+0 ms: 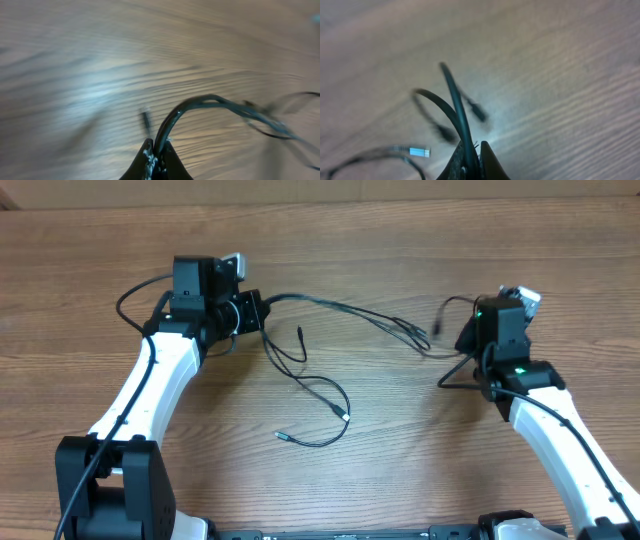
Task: Untangle cables
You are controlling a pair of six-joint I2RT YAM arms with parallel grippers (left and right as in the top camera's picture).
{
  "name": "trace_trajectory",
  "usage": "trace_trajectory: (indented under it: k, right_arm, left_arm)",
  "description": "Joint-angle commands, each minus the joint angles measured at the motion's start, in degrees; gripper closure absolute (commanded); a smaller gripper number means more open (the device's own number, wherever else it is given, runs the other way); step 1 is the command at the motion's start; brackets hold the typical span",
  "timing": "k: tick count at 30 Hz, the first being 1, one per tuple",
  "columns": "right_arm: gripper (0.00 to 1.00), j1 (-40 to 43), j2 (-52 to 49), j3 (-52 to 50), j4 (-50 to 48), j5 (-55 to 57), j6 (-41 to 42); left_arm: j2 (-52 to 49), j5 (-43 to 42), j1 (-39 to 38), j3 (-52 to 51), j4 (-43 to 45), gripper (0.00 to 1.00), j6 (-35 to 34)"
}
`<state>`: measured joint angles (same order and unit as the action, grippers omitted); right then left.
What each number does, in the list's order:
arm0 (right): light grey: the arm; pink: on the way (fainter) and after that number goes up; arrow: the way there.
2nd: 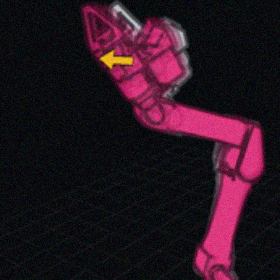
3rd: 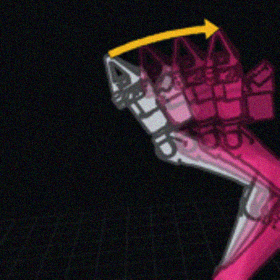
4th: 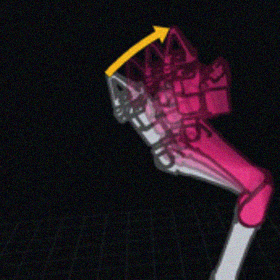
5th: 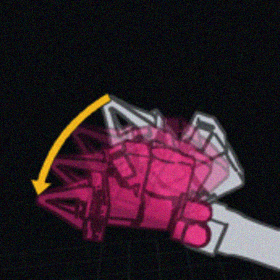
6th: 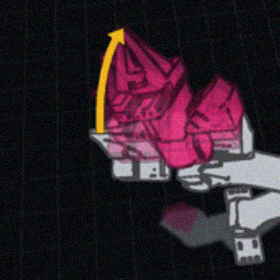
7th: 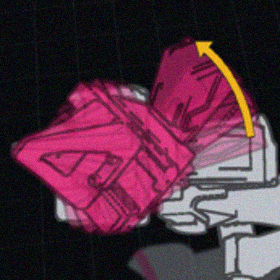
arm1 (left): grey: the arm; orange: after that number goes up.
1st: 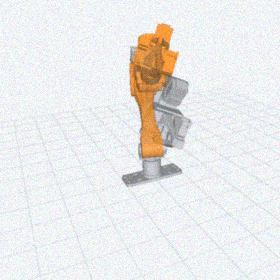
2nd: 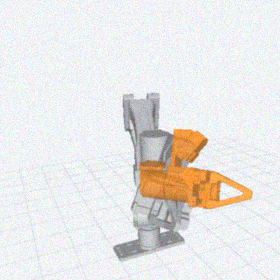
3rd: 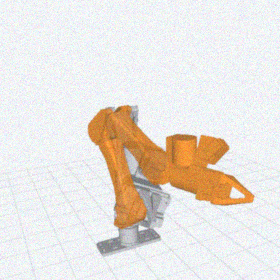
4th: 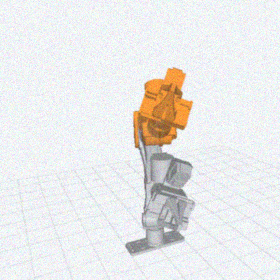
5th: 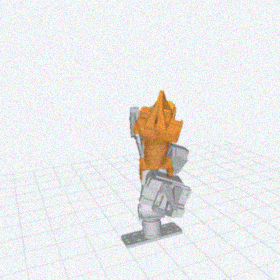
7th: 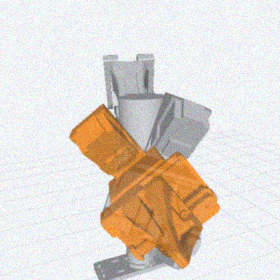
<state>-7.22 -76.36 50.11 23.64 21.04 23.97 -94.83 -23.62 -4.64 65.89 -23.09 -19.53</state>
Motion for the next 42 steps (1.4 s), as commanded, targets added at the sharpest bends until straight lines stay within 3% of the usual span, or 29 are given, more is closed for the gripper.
trace_trajectory:
  k: [1,6,7,8,10,12,18,21,26,30,34,42]
  right_arm:
    - [0.95,0.22,1.79,4.13,1.29,0.11,-0.42]
    - [0.84,0.22,1.70,4.50,3.80,-23.43,-0.44]
    - [0.79,0.22,1.70,4.50,4.72,-28.79,-0.46]
    - [0.69,0.22,1.70,4.50,5.42,-32.06,-0.48]
    - [0.36,0.22,1.70,4.50,7.06,-34.95,-0.46]
    - [0.20,0.22,1.70,4.50,8.48,-35.30,-0.48]
    - [0.01,0.15,1.70,4.50,9.86,-35.56,-1.92]
    - [0.00,0.15,1.70,4.50,9.73,-38.34,-1.92]
    - [0.00,0.15,1.46,4.50,9.66,-40.22,-1.92]
    - [0.12,0.15,-0.20,4.50,8.79,-40.19,-1.90]
    - [0.22,0.15,-3.50,4.50,6.93,-39.56,-1.64]
    - [0.31,0.15,-14.47,4.50,-0.92,-39.58,-1.25]
  left_arm:
    - [0.98,11.08,0.44,0.39,-1.66,0.96,-3.21]
    - [0.98,-0.72,-2.34,0.39,-2.03,0.96,3.26]
    - [0.98,-1.99,-3.41,0.39,-2.49,0.88,5.49]
    - [0.98,-1.95,-4.20,0.39,-2.97,0.80,6.82]
    - [0.98,-1.92,-5.29,0.39,-4.11,0.63,8.70]
    - [0.98,-1.92,-6.12,0.39,-5.38,0.53,9.92]
    - [0.98,-1.97,-10.73,0.37,-9.60,0.38,15.91]
    - [0.98,0.87,-12.79,0.39,-9.64,0.41,18.12]
    - [0.98,9.55,-12.02,0.39,-9.03,0.42,10.86]
    - [0.98,15.30,-11.19,0.39,-9.73,0.39,4.24]
    - [0.96,15.69,-10.86,0.37,-10.03,0.36,-0.83]
    - [-2.36,15.76,-11.63,-0.17,-8.63,0.34,-1.27]
